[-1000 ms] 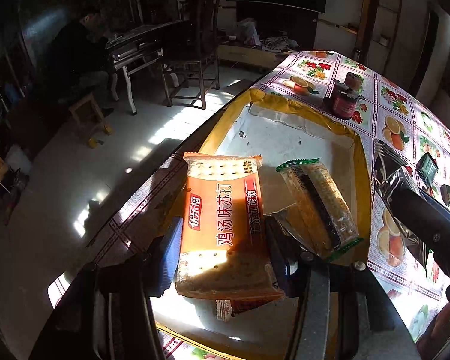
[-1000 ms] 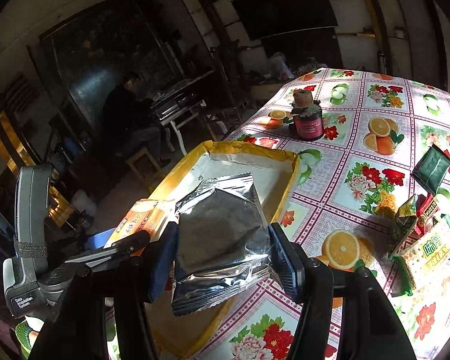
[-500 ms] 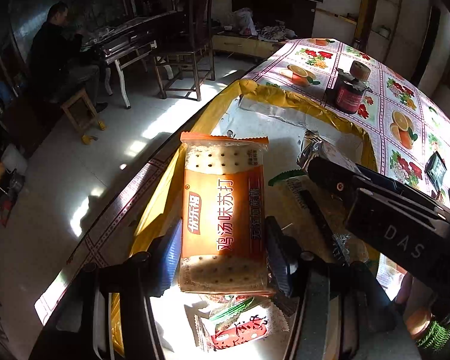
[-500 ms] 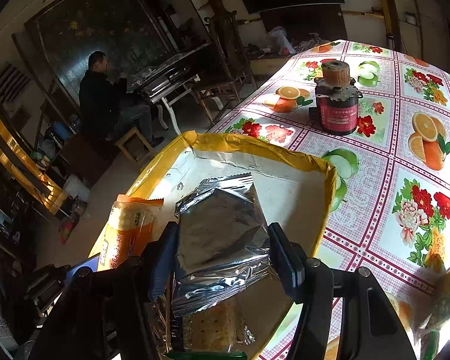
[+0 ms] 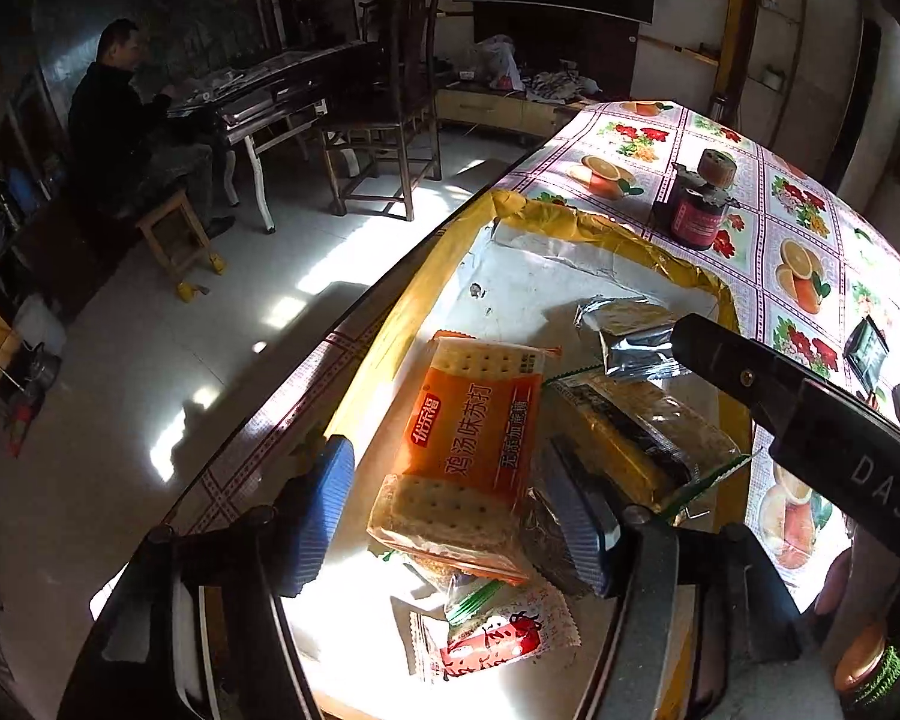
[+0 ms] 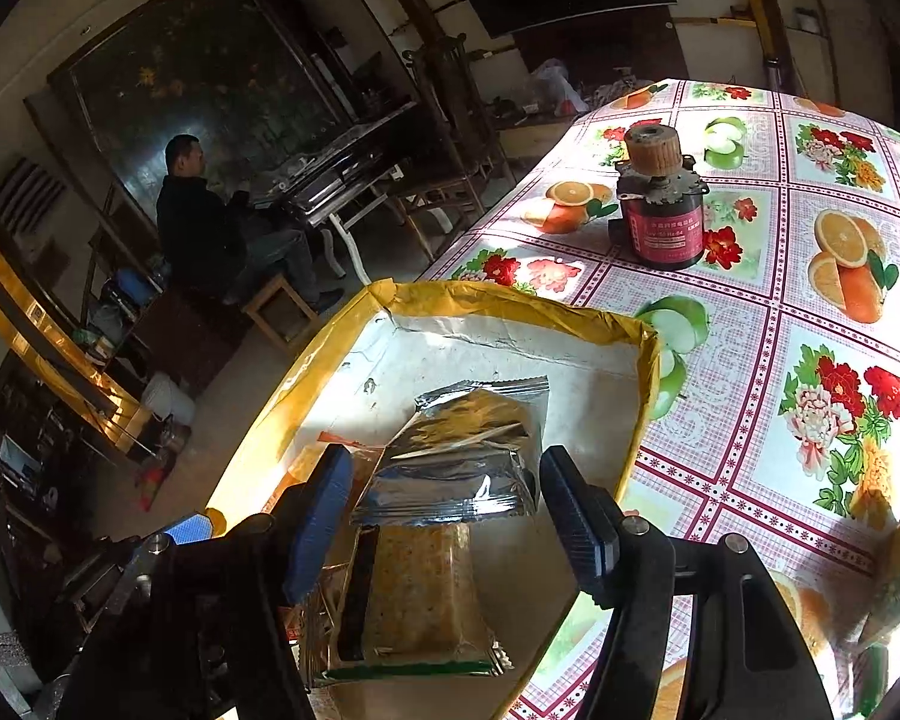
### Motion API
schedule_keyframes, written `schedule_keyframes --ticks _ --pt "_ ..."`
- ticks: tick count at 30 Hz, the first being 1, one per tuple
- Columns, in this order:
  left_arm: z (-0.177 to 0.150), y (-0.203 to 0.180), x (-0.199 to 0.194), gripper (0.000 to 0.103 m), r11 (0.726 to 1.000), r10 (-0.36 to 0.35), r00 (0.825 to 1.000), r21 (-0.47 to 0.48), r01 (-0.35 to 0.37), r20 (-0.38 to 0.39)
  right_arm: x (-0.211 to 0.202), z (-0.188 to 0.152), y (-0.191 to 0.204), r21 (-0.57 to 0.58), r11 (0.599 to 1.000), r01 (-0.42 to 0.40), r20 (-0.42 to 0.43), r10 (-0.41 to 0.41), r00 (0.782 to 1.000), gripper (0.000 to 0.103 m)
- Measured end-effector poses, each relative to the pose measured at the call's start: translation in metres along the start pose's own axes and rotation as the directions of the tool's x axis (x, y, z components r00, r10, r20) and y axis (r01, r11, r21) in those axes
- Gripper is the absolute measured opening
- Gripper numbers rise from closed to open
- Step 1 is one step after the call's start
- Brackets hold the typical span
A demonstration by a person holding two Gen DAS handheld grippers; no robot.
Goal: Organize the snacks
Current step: 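Carry both packs over the yellow tray and open both tools to release them, then move both open tools back over the remaining snacks on the table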
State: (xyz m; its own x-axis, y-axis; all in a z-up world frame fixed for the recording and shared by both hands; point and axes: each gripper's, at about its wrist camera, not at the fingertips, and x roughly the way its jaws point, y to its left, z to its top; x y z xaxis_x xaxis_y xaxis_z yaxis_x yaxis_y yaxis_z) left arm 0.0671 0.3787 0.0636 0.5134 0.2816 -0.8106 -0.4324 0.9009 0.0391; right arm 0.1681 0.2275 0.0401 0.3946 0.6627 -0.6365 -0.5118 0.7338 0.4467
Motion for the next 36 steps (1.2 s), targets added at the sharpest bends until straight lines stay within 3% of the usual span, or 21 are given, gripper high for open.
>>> schedule_keyframes --ticks 8,18,36 --pt "-0.008 -0.010 -0.033 0.071 1.000 -0.016 0.998 0.011 0.015 0.053 -0.071 -0.034 -0.022 0.091 0.996 0.006 0.097 -0.014 0.995 0.075" --pt "-0.027 -0.049 -0.059 0.072 0.994 -0.063 0.996 0.093 0.057 0.058 -0.144 -0.088 -0.068 0.204 0.977 0.062 0.136 -0.091 0.987 0.078" --pt "-0.057 -0.135 -0.072 0.075 0.955 -0.135 0.991 0.266 0.128 0.006 -0.225 -0.156 -0.139 0.346 0.921 0.176 0.150 -0.240 0.959 0.079"
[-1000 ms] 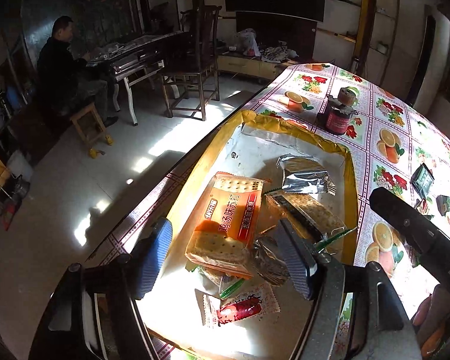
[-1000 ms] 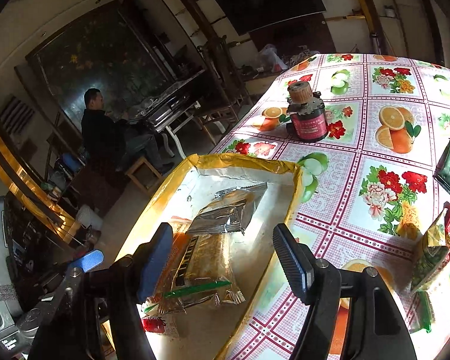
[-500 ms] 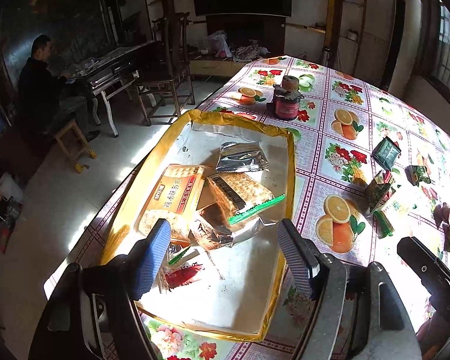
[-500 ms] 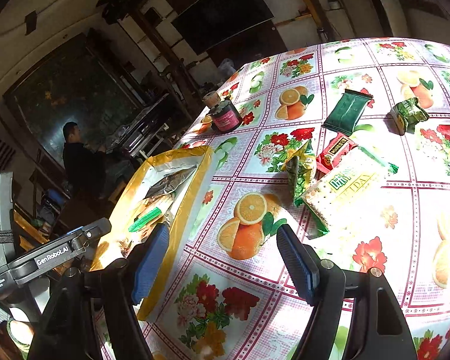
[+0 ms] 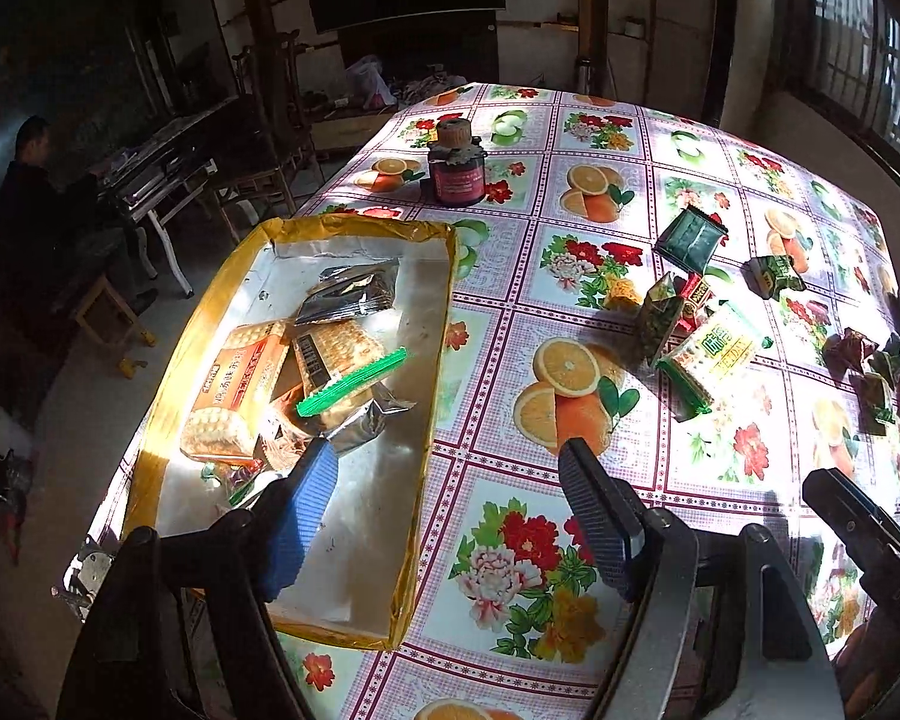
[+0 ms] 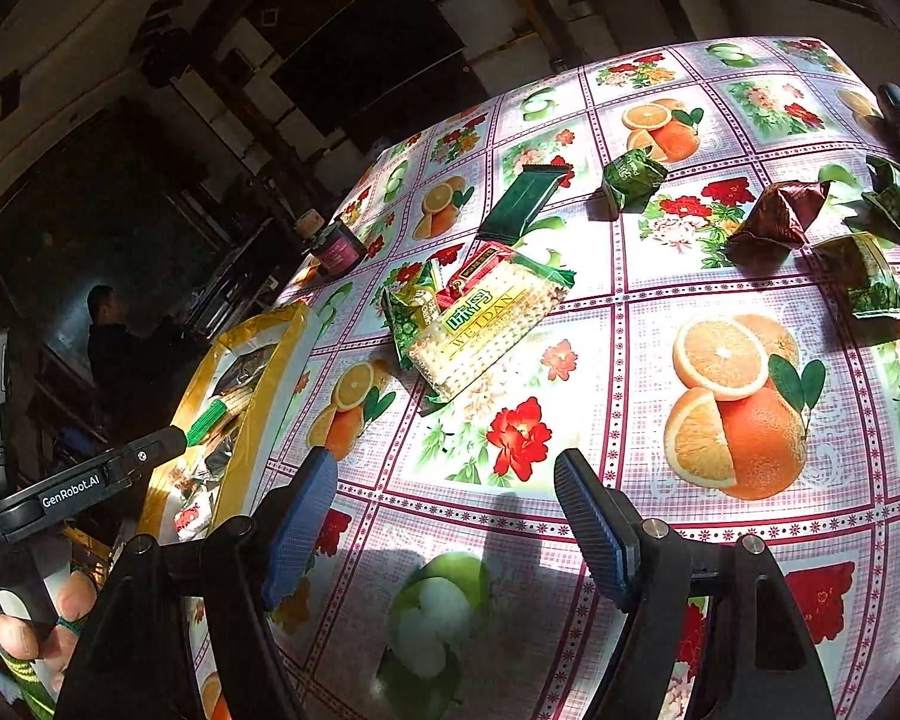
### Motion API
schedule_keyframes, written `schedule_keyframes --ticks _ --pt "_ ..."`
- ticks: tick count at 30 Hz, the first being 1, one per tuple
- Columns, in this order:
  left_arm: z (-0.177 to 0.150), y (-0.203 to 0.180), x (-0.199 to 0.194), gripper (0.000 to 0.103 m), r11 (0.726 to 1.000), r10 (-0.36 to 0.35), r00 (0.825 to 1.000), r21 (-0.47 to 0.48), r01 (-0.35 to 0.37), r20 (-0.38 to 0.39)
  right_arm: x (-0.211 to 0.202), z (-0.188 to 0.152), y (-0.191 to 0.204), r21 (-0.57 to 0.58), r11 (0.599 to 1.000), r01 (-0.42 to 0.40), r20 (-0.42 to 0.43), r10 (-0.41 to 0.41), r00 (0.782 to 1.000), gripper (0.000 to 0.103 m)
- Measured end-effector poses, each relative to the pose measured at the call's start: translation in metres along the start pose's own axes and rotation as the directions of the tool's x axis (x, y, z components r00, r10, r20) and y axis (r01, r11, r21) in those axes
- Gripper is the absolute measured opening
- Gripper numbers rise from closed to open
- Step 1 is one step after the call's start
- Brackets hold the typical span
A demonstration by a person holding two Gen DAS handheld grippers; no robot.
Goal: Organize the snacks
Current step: 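Move both open tools back over the remaining snacks on the table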
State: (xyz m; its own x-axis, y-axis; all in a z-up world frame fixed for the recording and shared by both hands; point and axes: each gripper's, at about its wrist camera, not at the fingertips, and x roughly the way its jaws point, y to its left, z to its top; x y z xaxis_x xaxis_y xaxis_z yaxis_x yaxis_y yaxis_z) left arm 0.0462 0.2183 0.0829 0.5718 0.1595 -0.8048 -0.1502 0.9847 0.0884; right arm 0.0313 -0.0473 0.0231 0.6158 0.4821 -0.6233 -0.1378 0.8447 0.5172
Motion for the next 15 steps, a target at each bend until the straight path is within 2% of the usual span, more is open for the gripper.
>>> schedule_keyframes --ticks 6,11,15 --pt "0.005 -0.037 0.002 0.076 0.991 -0.101 0.995 0.082 0.103 -0.027 -0.030 0.003 -0.032 0.014 0.994 0.104 0.054 -0.105 0.993 0.079" --pt "0.015 -0.074 0.008 0.076 0.971 -0.164 0.986 0.167 0.169 -0.043 -0.057 0.015 -0.069 0.056 0.973 0.223 0.106 -0.227 0.968 0.084" --pt "0.031 -0.107 0.024 0.076 0.948 -0.200 0.977 0.240 0.211 -0.068 -0.068 0.025 -0.090 0.078 0.959 0.274 0.127 -0.282 0.951 0.085"
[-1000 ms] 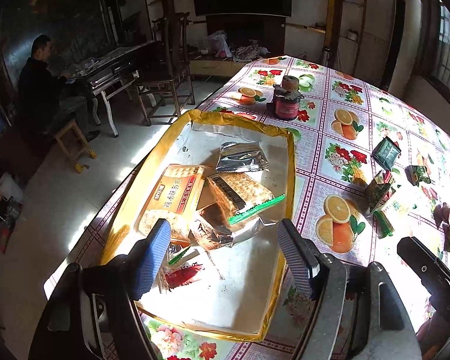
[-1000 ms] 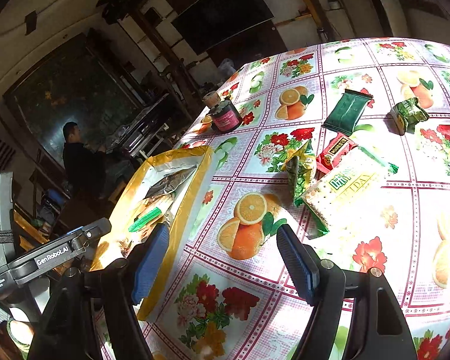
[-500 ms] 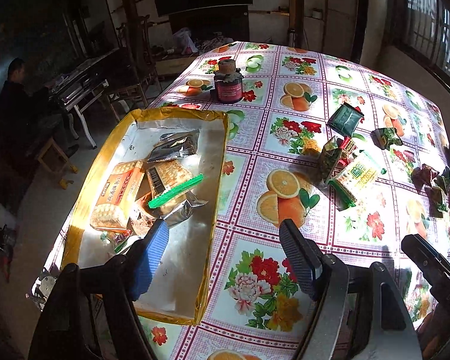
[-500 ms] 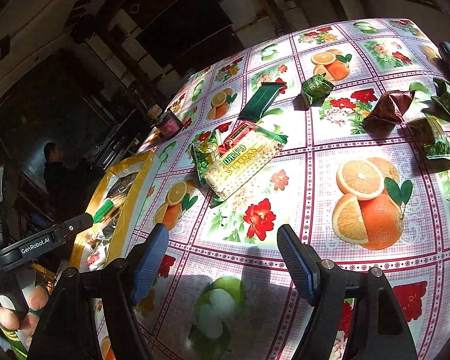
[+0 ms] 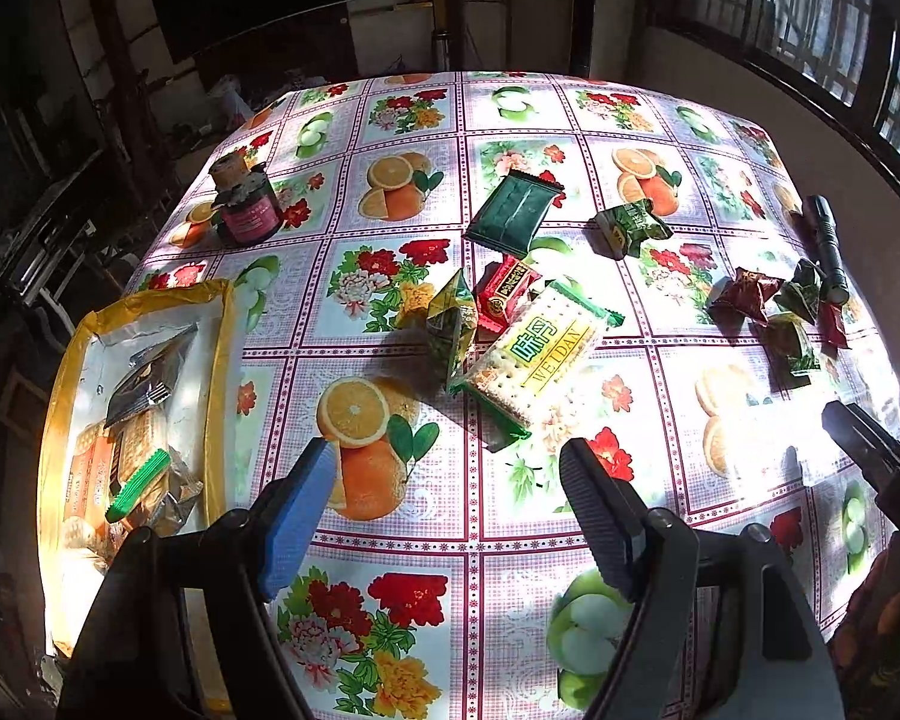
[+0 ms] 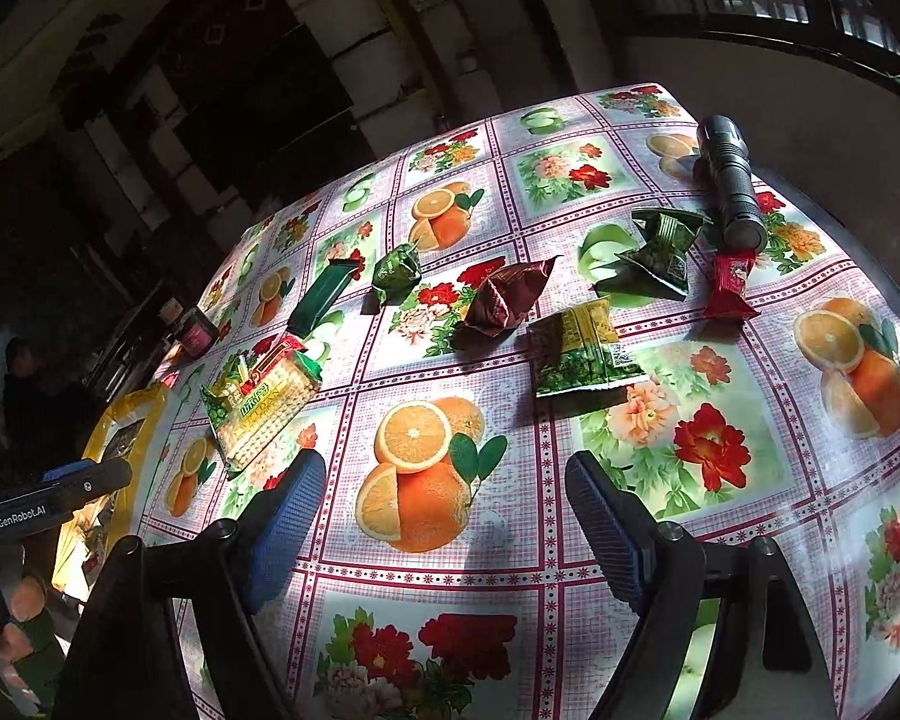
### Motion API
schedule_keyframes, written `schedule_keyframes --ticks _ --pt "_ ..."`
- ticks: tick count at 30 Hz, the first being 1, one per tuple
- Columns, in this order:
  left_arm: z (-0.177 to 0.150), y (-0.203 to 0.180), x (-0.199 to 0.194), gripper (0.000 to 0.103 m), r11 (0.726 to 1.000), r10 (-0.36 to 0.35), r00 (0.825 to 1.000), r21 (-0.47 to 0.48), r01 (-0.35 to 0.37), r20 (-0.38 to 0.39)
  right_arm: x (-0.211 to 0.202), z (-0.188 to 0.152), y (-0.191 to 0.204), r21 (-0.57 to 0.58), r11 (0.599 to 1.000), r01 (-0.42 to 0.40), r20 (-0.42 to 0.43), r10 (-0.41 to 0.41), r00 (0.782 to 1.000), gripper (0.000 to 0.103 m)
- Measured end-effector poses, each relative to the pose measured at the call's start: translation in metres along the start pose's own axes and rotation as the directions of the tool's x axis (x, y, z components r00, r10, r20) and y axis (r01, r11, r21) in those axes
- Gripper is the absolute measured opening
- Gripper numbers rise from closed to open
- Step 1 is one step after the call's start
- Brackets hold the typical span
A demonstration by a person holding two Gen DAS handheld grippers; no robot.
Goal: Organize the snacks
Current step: 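Move both open tools back over the remaining snacks on the table, then grasp the WEIDAN cracker pack with the left tool while the right grasps the yellow pea bag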
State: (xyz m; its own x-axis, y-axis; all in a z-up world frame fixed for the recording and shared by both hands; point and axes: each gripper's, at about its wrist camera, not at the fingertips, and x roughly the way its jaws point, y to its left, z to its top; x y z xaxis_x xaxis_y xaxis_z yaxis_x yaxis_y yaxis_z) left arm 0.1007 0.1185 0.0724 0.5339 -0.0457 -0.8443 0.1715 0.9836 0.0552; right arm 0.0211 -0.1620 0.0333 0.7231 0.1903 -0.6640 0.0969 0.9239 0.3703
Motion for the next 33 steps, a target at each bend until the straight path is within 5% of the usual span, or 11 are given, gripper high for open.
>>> schedule_keyframes --ticks 15,23,25,29,30,33 --pt "0.041 -0.055 0.091 0.076 0.975 0.106 0.988 0.208 -0.081 -0.110 0.026 0.037 -0.026 -0.021 0.994 0.103 -0.005 -0.104 0.995 0.089" --pt "0.050 -0.043 0.111 0.080 0.989 -0.018 0.988 0.145 0.041 -0.152 0.066 0.044 -0.028 -0.084 0.977 0.195 -0.089 -0.202 0.975 0.089" --pt "0.050 -0.043 0.110 0.072 0.987 -0.060 0.986 0.140 0.081 -0.153 0.073 0.044 -0.026 -0.114 0.971 0.209 -0.104 -0.220 0.970 0.089" --pt "0.045 -0.051 0.104 0.046 0.980 -0.094 0.984 0.159 0.118 -0.150 0.081 0.045 -0.013 -0.212 0.945 0.250 -0.110 -0.278 0.954 0.071" --pt "0.042 -0.052 0.102 0.045 0.981 -0.096 0.984 0.156 0.119 -0.150 0.082 0.043 -0.009 -0.239 0.935 0.263 -0.105 -0.294 0.950 0.055" --pt "0.036 -0.049 0.098 0.045 0.984 -0.109 0.982 0.125 0.128 -0.153 0.080 0.040 -0.005 -0.263 0.931 0.253 -0.102 -0.287 0.952 0.046"
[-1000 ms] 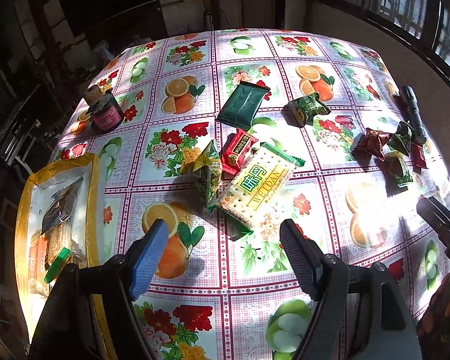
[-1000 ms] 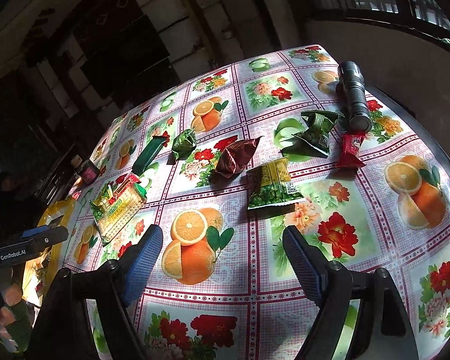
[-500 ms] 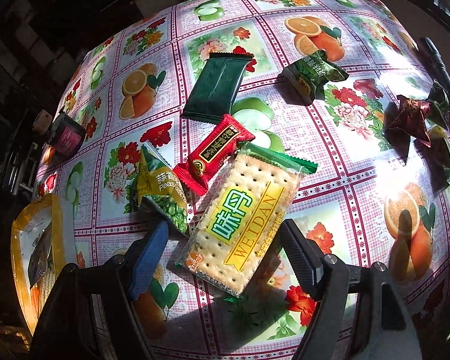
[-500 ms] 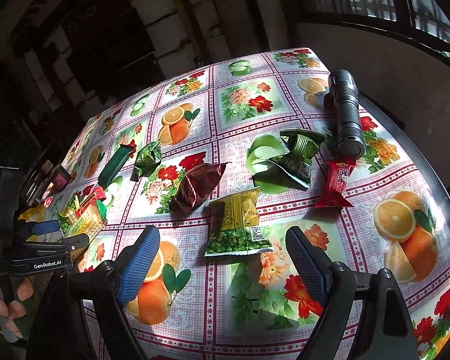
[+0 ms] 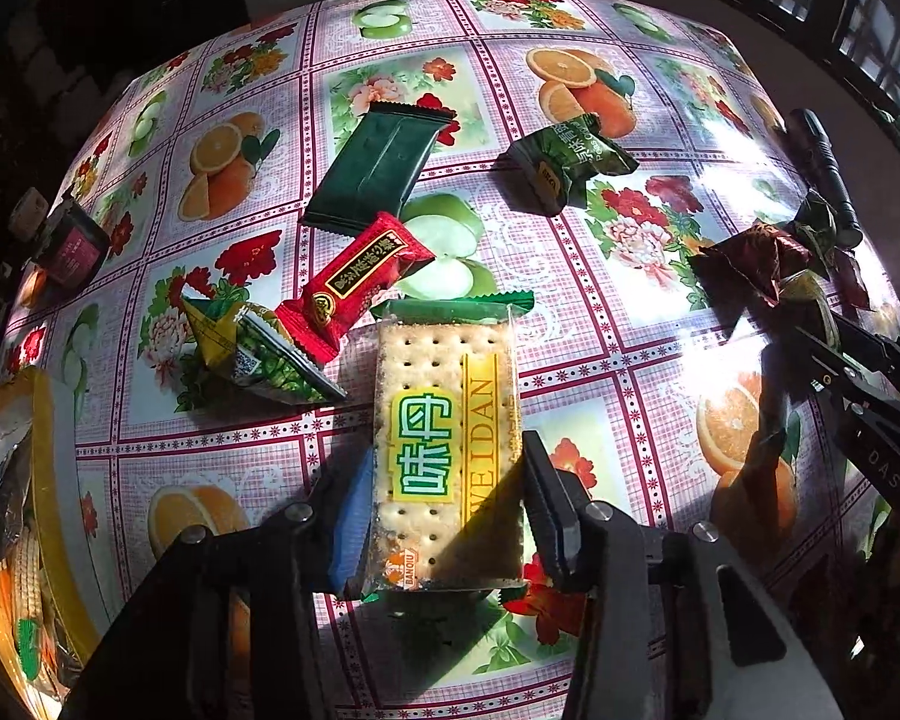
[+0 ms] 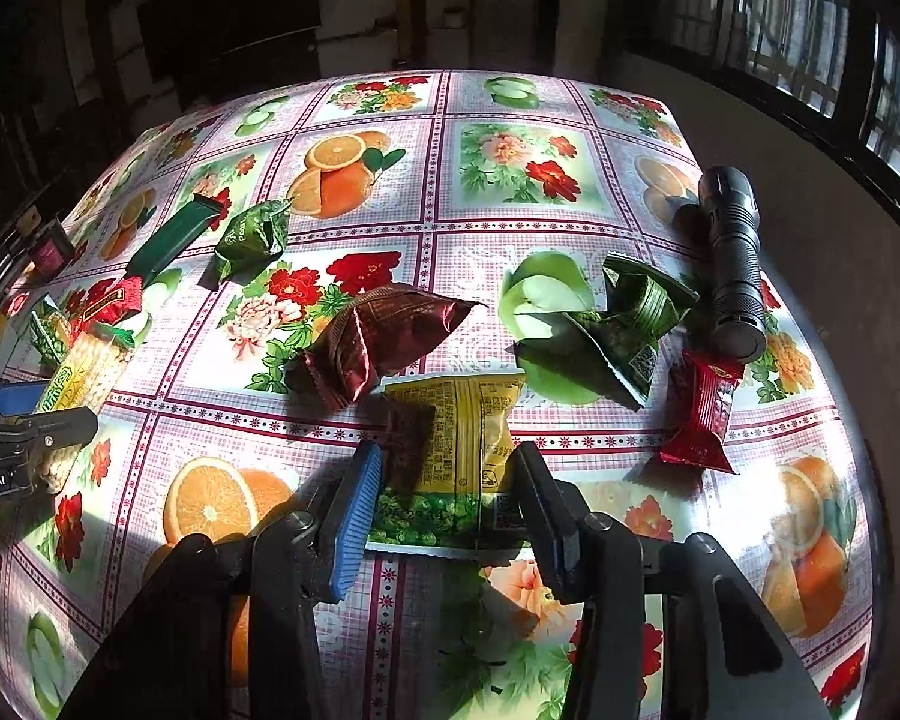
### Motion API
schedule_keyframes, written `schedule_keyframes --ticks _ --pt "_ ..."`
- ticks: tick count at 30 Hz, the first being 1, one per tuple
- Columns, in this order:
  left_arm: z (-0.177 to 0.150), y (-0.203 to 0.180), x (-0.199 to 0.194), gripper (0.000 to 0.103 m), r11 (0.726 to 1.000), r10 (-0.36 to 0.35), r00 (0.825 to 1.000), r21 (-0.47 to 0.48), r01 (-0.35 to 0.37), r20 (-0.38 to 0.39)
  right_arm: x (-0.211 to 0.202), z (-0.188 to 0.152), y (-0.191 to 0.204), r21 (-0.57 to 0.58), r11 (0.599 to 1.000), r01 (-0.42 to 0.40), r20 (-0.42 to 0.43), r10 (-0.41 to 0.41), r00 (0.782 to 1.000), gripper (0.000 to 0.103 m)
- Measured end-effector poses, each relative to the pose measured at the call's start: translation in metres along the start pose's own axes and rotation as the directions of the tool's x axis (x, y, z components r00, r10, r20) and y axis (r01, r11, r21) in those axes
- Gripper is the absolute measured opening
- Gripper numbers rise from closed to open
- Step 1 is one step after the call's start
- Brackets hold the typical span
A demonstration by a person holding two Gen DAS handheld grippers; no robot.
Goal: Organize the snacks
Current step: 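Grasp the WEIDAN cracker pack with the left tool while the right grasps the yellow pea bag, then carry both packs over the yellow tray and open both tools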
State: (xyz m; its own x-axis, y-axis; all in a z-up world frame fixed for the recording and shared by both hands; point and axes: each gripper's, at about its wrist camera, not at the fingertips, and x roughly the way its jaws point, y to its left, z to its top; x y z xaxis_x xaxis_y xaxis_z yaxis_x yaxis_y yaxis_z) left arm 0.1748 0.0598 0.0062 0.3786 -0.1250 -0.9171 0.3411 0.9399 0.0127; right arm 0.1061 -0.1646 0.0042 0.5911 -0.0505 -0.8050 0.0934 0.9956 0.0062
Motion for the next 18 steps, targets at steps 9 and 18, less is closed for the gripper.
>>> schedule_keyframes --ticks 9,18 --pt "-0.040 0.006 -0.044 0.045 0.997 -0.027 0.999 -0.071 0.031 0.045 -0.044 -0.020 0.012 0.056 0.984 -0.167 0.081 0.162 0.983 0.045" --pt "-0.082 0.014 -0.079 0.045 0.991 0.009 0.997 -0.136 0.002 0.078 -0.080 -0.039 0.049 0.010 0.966 -0.258 0.099 0.256 0.962 0.046"
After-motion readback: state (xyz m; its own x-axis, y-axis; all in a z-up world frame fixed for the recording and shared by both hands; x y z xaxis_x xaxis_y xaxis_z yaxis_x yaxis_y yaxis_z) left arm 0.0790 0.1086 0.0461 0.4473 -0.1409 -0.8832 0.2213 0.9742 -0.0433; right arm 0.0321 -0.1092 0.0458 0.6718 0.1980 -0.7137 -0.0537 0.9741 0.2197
